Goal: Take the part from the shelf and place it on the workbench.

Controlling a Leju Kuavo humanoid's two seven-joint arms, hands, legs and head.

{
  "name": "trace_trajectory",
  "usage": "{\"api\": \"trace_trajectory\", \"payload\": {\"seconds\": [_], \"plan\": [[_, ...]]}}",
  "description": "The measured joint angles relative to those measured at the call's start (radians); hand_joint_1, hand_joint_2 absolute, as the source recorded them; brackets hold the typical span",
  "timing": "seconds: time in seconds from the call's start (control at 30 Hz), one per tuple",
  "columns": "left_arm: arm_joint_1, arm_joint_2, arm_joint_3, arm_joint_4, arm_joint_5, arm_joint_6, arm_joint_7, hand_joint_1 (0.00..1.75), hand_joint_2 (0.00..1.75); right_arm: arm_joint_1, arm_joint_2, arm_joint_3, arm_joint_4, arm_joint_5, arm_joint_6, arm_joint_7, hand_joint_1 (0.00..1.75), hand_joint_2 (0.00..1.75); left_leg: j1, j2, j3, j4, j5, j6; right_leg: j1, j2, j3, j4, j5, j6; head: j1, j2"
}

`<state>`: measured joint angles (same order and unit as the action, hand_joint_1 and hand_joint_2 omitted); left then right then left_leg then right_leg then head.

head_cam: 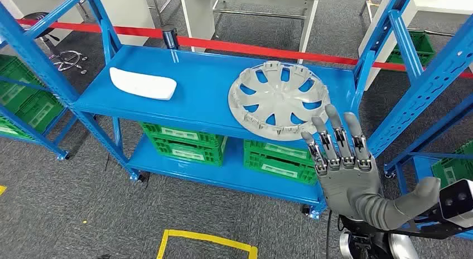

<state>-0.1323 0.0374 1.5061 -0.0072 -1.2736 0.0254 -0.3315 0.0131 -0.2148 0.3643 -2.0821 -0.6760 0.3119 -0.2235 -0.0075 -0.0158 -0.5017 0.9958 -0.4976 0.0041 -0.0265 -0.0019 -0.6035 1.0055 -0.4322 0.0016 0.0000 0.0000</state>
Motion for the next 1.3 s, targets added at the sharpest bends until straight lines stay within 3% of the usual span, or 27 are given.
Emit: {"api": "trace_trajectory", "payload": {"seconds": [0.07, 0.1, 0.2, 0.23, 0.27, 0.3, 0.37, 0.43, 0.53, 0.6, 0.7, 0.73, 0.77, 0.8, 0.87, 0.93, 1.0, 1.07, 1.13, 1.2, 1.27, 1.3], "plan": [[-0.001, 0.000, 0.000, 0.000, -0.001, 0.000, 0.000, 0.00, 0.00, 0.000, 0.000, 0.000, 0.000, 0.000, 0.001, 0.000, 0.00, 0.00, 0.002, 0.003, -0.026, 0.046, 0.003, -0.006, 0.000, 0.001, 0.007, -0.001, -0.004, -0.007, 0.000, 0.000], [-0.001, 0.000, 0.000, 0.000, -0.001, 0.000, 0.000, 0.00, 0.00, 0.001, 0.000, 0.000, -0.001, 0.000, 0.002, 0.000, 0.00, 0.00, 0.005, 0.006, -0.059, 0.097, -0.002, -0.011, -0.001, 0.002, 0.014, -0.002, -0.009, -0.013, -0.001, 0.000], [-0.001, -0.001, 0.000, 0.000, -0.002, 0.002, 0.000, 0.00, 0.00, 0.007, -0.001, 0.001, -0.001, 0.000, 0.005, -0.003, 0.00, 0.00, 0.012, 0.012, -0.184, 0.268, -0.070, -0.026, 0.002, 0.004, 0.032, -0.002, -0.028, -0.021, -0.001, 0.000], [-0.001, -0.001, 0.000, 0.000, -0.002, 0.004, 0.000, 0.00, 0.00, 0.010, -0.001, 0.001, -0.001, 0.001, 0.006, -0.004, 0.00, 0.00, 0.014, 0.013, -0.213, 0.290, -0.086, -0.028, 0.002, 0.005, 0.039, -0.002, -0.036, -0.021, -0.002, 0.000], [-0.001, -0.002, 0.000, 0.000, -0.002, 0.005, -0.001, 0.00, 0.00, 0.012, -0.002, 0.001, -0.001, 0.002, 0.006, -0.005, 0.00, 0.00, 0.014, 0.014, -0.222, 0.277, -0.080, -0.027, 0.003, 0.006, 0.049, -0.002, -0.043, -0.020, -0.002, 0.000], [-0.001, -0.002, 0.000, 0.000, -0.002, 0.006, -0.001, 0.00, 0.00, 0.014, -0.002, 0.001, -0.001, 0.003, 0.007, -0.006, 0.00, 0.00, 0.015, 0.014, -0.216, 0.235, -0.053, -0.024, 0.004, 0.007, 0.060, -0.002, -0.051, -0.019, -0.002, 0.000], [-0.001, -0.002, 0.000, 0.000, -0.002, 0.007, -0.003, 0.00, 0.00, 0.015, -0.002, 0.001, -0.001, 0.005, 0.008, -0.009, 0.00, 0.00, 0.011, 0.014, -0.170, 0.101, 0.039, -0.012, 0.006, 0.008, 0.083, -0.003, -0.068, -0.015, -0.001, 0.000], [-0.002, -0.001, 0.000, 0.000, -0.002, 0.008, -0.003, 0.00, 0.00, 0.016, -0.002, 0.001, -0.001, 0.006, 0.008, -0.013, 0.00, 0.00, 0.005, 0.014, -0.136, 0.018, 0.079, 0.001, 0.010, 0.010, 0.095, -0.009, -0.082, -0.006, -0.001, 0.000], [-0.002, 0.000, 0.000, 0.000, -0.002, 0.008, -0.004, 0.00, 0.00, 0.019, -0.004, 0.000, -0.002, 0.007, 0.011, -0.016, 0.00, 0.00, 0.002, 0.013, -0.113, -0.006, 0.076, 0.019, 0.011, 0.011, 0.110, -0.002, -0.085, 0.016, -0.001, 0.000], [-0.003, -0.001, 0.000, 0.000, -0.002, 0.008, -0.004, 0.00, 0.00, 0.019, -0.006, -0.001, -0.002, 0.008, 0.013, -0.018, 0.00, 0.00, 0.004, 0.012, -0.086, -0.014, 0.079, 0.032, 0.010, 0.009, 0.092, 0.055, -0.098, 0.021, 0.002, 0.000], [-0.005, -0.002, 0.000, 0.000, -0.002, 0.007, -0.004, 0.00, 0.00, 0.019, -0.008, -0.002, -0.002, 0.009, 0.014, -0.018, 0.00, 0.00, -0.001, 0.009, -0.071, -0.017, 0.067, 0.043, 0.011, 0.007, -0.030, 0.238, -0.158, 0.013, 0.006, 0.000], [-0.004, -0.002, 0.000, 0.000, -0.002, 0.007, -0.004, 0.00, 0.00, 0.020, -0.009, -0.002, -0.002, 0.009, 0.014, -0.017, 0.00, 0.00, -0.004, 0.008, -0.067, -0.017, 0.061, 0.044, 0.011, 0.007, -0.064, 0.274, -0.175, 0.013, 0.005, 0.000], [-0.004, -0.003, 0.000, 0.000, -0.002, 0.006, -0.003, 0.00, 0.00, 0.020, -0.009, -0.002, -0.002, 0.009, 0.014, -0.017, 0.00, 0.00, -0.007, 0.005, -0.060, -0.016, 0.054, 0.045, 0.012, 0.007, -0.080, 0.274, -0.177, 0.015, 0.005, 0.000], [-0.004, -0.003, 0.000, 0.000, -0.002, 0.006, -0.003, 0.00, 0.00, 0.020, -0.009, -0.002, -0.002, 0.009, 0.014, -0.017, 0.00, 0.00, -0.009, 0.003, -0.051, -0.016, 0.047, 0.045, 0.013, 0.007, -0.078, 0.238, -0.159, 0.021, 0.005, 0.000], [-0.004, -0.005, 0.000, 0.001, -0.002, 0.006, -0.003, 0.00, 0.00, 0.019, -0.009, -0.002, -0.002, 0.009, 0.014, -0.017, 0.00, 0.00, -0.013, -0.001, -0.029, -0.016, 0.031, 0.043, 0.018, 0.007, -0.037, 0.104, -0.077, 0.028, 0.005, 0.000], [-0.004, -0.006, 0.000, 0.001, -0.002, 0.006, -0.003, 0.00, 0.00, 0.017, -0.009, -0.001, -0.002, 0.009, 0.014, -0.016, 0.00, 0.00, -0.016, -0.003, -0.014, -0.017, 0.014, 0.036, 0.026, 0.005, -0.005, 0.013, -0.028, 0.008, 0.004, 0.000], [-0.004, -0.008, 0.000, 0.002, -0.001, 0.005, -0.002, 0.00, 0.00, 0.015, -0.009, 0.000, -0.002, 0.009, 0.014, -0.014, 0.00, 0.00, -0.017, -0.003, -0.006, -0.009, 0.008, 0.025, 0.030, 0.005, 0.005, -0.006, -0.024, -0.023, 0.003, 0.000], [-0.004, -0.007, 0.000, 0.002, -0.001, 0.005, -0.002, 0.00, 0.00, 0.012, -0.008, 0.001, -0.003, 0.009, 0.014, -0.013, 0.00, 0.00, -0.016, -0.001, -0.007, 0.012, 0.000, 0.014, 0.024, 0.006, 0.028, -0.015, -0.020, -0.038, 0.002, 0.000], [-0.005, -0.005, 0.000, 0.003, -0.001, 0.005, -0.002, 0.00, 0.00, 0.009, -0.006, 0.002, -0.003, 0.009, 0.014, -0.012, 0.00, 0.00, -0.009, 0.002, -0.046, 0.087, -0.028, -0.001, 0.018, 0.006, 0.053, -0.018, -0.028, -0.045, -0.001, 0.000], [-0.004, -0.004, 0.000, 0.004, -0.001, 0.005, -0.002, 0.00, 0.00, 0.007, -0.005, 0.003, -0.003, 0.009, 0.014, -0.012, 0.00, 0.00, 0.004, 0.005, -0.129, 0.214, -0.074, -0.016, 0.018, 0.007, 0.066, -0.018, -0.040, -0.046, -0.005, 0.000], [-0.003, -0.004, 0.000, 0.004, -0.001, 0.005, -0.002, 0.00, 0.00, 0.008, -0.005, 0.003, -0.003, 0.009, 0.014, -0.012, 0.00, 0.87, 0.016, 0.009, -0.195, 0.275, -0.092, -0.027, 0.017, 0.010, 0.081, -0.017, -0.053, -0.042, -0.005, 0.000], [-0.003, -0.004, 0.000, 0.004, -0.001, 0.005, -0.002, 0.00, 0.00, 0.008, -0.005, 0.004, -0.003, 0.009, 0.014, -0.012, 0.00, 1.31, 0.021, 0.012, -0.202, 0.254, -0.072, -0.031, 0.016, 0.011, 0.091, -0.017, -0.060, -0.039, -0.005, 0.000]]}}
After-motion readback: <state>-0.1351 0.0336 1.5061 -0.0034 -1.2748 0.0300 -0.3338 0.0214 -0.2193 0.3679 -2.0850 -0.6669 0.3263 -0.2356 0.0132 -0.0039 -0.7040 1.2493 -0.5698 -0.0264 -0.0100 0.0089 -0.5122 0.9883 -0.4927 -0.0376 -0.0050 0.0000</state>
